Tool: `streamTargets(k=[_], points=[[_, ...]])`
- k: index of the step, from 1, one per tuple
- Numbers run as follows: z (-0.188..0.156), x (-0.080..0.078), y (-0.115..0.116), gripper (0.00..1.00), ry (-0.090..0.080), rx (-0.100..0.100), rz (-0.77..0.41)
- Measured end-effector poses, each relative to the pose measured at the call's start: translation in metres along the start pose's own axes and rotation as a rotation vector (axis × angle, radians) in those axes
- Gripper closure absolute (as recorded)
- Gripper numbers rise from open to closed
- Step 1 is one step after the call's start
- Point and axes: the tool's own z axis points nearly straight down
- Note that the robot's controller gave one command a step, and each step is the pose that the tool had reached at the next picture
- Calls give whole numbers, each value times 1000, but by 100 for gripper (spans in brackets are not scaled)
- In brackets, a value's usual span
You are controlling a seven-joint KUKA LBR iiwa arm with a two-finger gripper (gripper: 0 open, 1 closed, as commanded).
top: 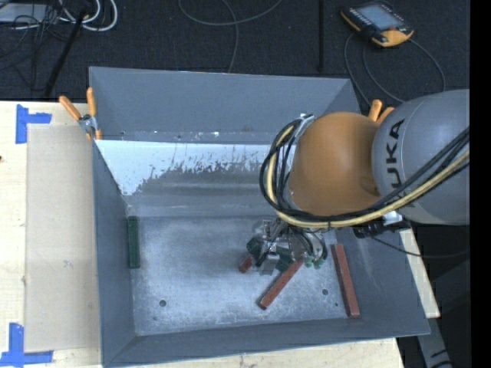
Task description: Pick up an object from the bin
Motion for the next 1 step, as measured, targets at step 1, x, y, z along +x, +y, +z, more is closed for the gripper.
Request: streamTargets(k=[1], points=[[-40, -26, 15, 100, 3, 1, 1]])
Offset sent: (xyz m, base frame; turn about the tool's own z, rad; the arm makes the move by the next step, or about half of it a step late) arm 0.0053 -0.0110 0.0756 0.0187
